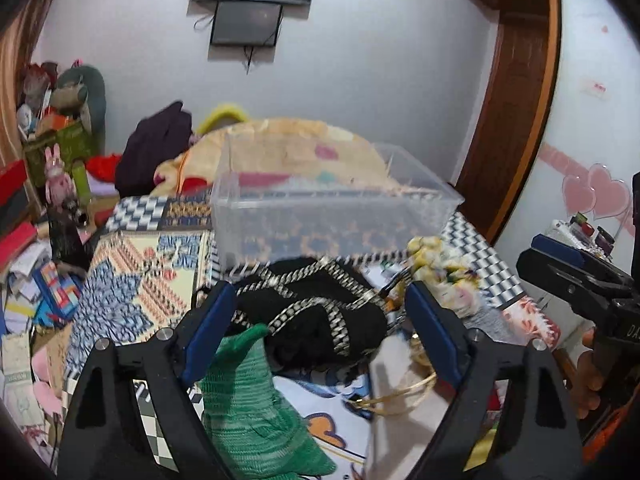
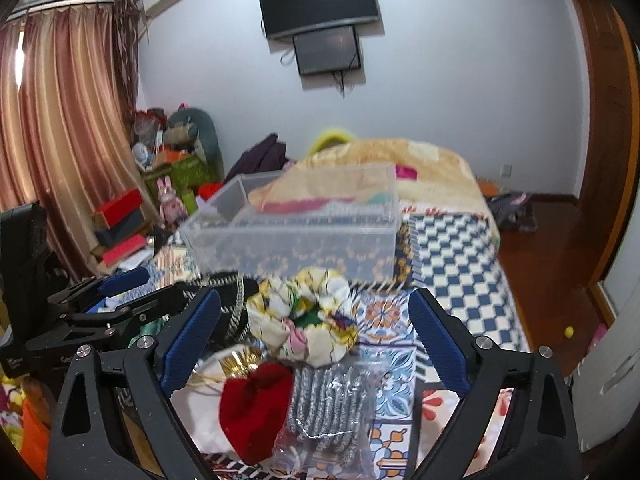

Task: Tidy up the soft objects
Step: 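Grasp the floral scrunchie with the right tool while the left tool reaches for the black chain-pattern bag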

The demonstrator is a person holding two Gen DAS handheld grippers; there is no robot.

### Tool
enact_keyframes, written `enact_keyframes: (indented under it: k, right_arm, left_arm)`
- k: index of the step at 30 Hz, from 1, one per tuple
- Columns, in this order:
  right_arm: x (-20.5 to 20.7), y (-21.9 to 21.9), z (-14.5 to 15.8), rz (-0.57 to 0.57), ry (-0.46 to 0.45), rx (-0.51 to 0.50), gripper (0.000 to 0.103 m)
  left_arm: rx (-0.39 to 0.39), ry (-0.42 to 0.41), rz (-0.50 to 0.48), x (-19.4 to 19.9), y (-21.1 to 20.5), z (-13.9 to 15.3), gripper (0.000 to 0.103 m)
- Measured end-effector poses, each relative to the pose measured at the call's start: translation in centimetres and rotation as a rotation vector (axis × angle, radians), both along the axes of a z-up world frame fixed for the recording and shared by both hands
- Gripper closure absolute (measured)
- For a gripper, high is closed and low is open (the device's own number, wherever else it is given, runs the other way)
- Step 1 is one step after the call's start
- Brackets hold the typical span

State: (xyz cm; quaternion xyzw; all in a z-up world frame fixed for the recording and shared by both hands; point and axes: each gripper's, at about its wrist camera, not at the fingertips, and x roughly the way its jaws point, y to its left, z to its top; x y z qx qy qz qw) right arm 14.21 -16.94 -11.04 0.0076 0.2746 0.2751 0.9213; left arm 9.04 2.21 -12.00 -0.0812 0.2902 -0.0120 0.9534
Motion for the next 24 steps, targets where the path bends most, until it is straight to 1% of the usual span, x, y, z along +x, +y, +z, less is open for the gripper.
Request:
enact_keyframes:
  k: [6,9,11,12,15,16,18,19,21,23,24]
  right_arm:
    - [0.8,1.4,-2.2,0.046,0.058,-0.038,0.016]
    - [1.1,2.1,-2.8,0.056,0.075,-0.067,0.023]
    - [1.5,2.4,-3.3,0.059,0.085,-0.083,0.03]
    - [1.5,2.5,-3.6,0.059,0.091,-0.092,0.032]
    - [1.8,2.6,-4.2,0.063,0.109,-0.107,0.044]
    - [1.9,2.7,-4.2,0.066,0.113,-0.11,0.05]
    - [1.8,2.6,-4.4,0.064,0.117,-0.116,0.054]
    - [1.9,2.6,-4.4,0.064,0.116,-0.117,0.057]
    - [1.7,2.4,-4.2,0.053,0.109,-0.117,0.063]
    - [1.6,2.1,-4.0,0.048,0.103,-0.106,0.071]
    - [1.7,2.0,-3.8,0.044,0.099,-0.101,0.072]
  left_arm:
    - [-0.041,0.056,0.0,1.0,1.0,-2.3,0.02]
    - [-0.029,0.062,-0.006,1.3,0.8,-2.7,0.022]
    - [-0.01,0.057,-0.002,1.3,0.6,-2.9,0.028]
    - [-0.003,0.056,-0.001,1.3,0.5,-2.9,0.029]
    - [0.003,0.057,0.001,1.3,0.5,-3.1,0.036]
    - [0.002,0.057,0.0,1.3,0.6,-3.1,0.039]
    - [-0.004,0.062,-0.003,1.3,0.8,-3.2,0.046]
    - [-0.007,0.066,-0.005,1.4,0.9,-3.1,0.048]
    - [-0.022,0.059,-0.005,1.2,1.3,-2.9,0.048]
    - [-0.03,0.051,-0.006,1.1,1.5,-2.7,0.053]
    - [-0.032,0.051,-0.009,1.2,1.6,-2.7,0.056]
